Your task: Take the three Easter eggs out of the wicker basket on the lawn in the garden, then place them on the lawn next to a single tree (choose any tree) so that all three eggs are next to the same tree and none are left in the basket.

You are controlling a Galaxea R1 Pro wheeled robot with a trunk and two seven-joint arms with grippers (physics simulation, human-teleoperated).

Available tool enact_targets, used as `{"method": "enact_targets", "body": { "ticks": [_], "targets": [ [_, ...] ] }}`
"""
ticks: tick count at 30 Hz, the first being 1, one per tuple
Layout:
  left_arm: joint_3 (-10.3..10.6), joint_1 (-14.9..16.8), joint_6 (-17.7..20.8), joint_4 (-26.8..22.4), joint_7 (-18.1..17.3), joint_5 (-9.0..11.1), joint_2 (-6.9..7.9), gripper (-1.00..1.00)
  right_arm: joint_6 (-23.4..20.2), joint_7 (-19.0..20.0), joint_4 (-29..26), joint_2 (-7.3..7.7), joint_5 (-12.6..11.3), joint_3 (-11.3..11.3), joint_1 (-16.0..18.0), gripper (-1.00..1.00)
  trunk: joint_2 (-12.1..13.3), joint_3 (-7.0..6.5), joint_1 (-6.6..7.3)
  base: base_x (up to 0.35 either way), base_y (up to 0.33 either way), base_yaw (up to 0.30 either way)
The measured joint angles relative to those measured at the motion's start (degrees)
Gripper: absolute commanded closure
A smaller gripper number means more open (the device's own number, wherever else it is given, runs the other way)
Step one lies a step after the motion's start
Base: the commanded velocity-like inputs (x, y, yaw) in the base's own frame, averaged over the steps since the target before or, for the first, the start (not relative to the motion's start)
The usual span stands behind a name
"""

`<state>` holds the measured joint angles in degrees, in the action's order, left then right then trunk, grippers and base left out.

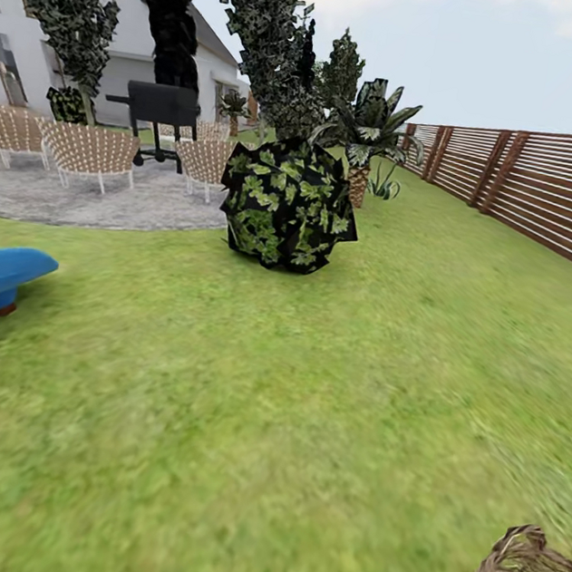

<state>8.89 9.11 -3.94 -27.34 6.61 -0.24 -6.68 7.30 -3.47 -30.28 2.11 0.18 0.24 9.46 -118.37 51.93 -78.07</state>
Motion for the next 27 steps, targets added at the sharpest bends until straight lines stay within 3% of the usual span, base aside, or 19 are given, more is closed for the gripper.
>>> {"method": "enact_targets", "body": {
  "ticks": [14,19,27],
  "targets": [
    [-0.3,0.0,0.1,0.0,0.1,0.3,-0.04,-1.00,0.0,0.0,0.0,0.00,0.0,0.1,0.0,-1.00,5.6,-2.51,3.08,0.012,0.010,-0.252],
    [-0.4,0.0,0.2,0.0,0.1,3.9,0.02,-1.00,0.0,0.0,0.1,0.00,0.0,0.1,0.0,-1.00,7.6,-3.41,4.19,0.152,0.210,-0.252],
    [-0.4,0.0,0.2,0.0,0.2,4.7,0.03,-1.00,0.0,0.0,0.0,0.00,0.0,0.1,0.0,-1.00,10.8,-4.85,5.95,0.148,0.269,-0.252]
  ]
}}
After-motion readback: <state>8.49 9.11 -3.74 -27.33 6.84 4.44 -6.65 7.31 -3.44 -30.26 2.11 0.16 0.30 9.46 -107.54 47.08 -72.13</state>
